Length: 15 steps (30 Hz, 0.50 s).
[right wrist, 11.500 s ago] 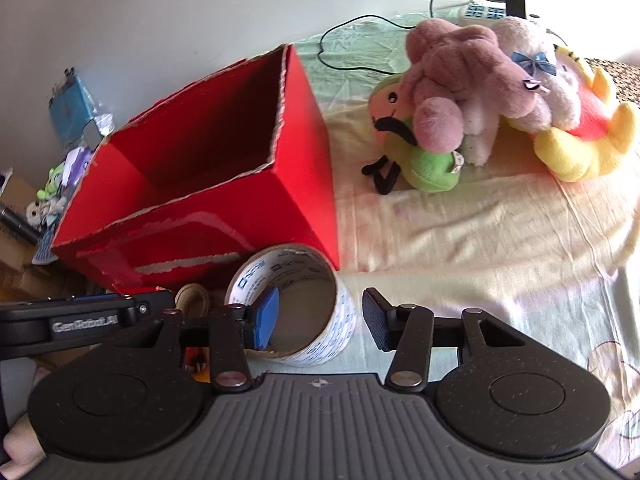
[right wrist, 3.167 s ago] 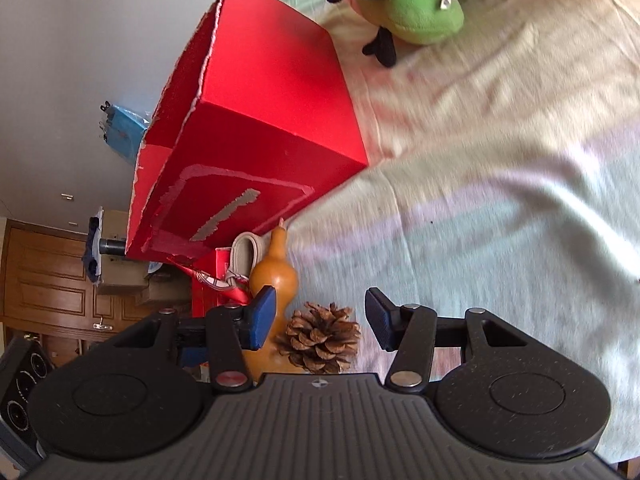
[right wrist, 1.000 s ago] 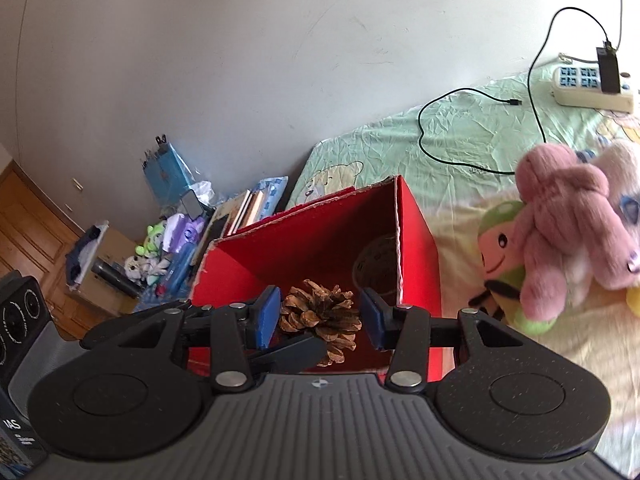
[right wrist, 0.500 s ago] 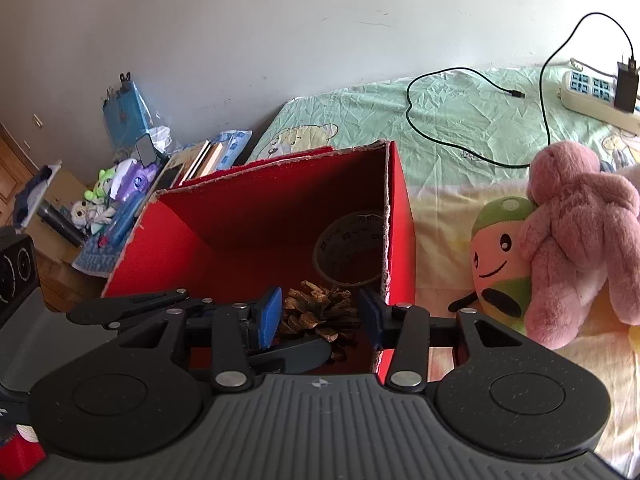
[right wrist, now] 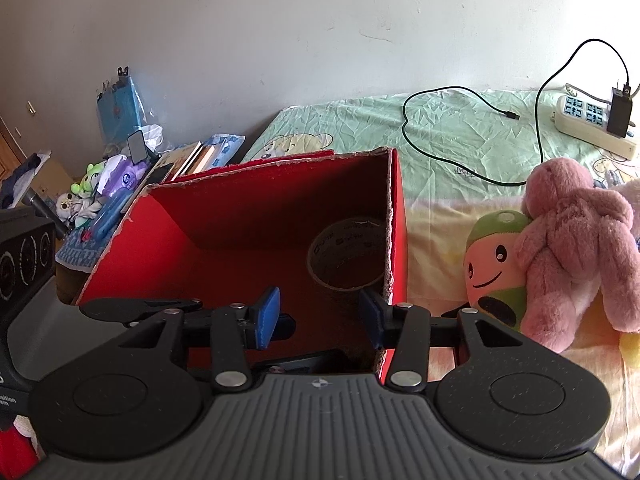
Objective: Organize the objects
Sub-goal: 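Open the right gripper to drop the pinecone into the box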
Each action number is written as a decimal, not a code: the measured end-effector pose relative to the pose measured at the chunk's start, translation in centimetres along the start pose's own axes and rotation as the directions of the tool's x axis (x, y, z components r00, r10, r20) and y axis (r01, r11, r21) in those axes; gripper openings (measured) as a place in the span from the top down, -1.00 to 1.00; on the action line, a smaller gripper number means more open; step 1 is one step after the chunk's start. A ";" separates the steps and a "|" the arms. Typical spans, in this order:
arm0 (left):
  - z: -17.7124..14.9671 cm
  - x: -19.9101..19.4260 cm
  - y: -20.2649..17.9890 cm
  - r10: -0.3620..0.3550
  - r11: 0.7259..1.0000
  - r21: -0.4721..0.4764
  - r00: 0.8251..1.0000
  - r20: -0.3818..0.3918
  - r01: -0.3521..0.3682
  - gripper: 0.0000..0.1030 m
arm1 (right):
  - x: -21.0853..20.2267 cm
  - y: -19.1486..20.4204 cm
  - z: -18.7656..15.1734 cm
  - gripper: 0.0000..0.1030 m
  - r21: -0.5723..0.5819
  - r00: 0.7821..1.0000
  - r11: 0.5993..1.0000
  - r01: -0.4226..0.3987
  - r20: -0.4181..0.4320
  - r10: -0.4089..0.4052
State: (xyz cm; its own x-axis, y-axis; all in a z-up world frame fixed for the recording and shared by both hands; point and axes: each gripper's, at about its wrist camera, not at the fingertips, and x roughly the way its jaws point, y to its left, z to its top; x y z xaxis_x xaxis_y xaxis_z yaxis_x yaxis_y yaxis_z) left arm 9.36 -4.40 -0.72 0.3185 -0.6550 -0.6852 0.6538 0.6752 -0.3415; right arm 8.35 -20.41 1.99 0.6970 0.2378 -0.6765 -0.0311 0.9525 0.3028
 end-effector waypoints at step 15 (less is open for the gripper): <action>0.2 0.5 0.9 0.044 0.998 -0.046 0.999 -0.025 -0.045 -0.35 | 0.1 -0.3 -0.3 0.07 0.004 0.999 1.000 -0.004 0.052 0.004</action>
State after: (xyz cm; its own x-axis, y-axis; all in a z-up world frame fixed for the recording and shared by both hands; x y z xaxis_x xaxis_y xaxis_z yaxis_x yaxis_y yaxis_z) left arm 10.17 -4.18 -1.22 0.3298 -0.6163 -0.7151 0.6069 0.7187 -0.3394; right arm 8.23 -20.57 1.60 0.7331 0.2310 -0.6397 -0.0305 0.9508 0.3083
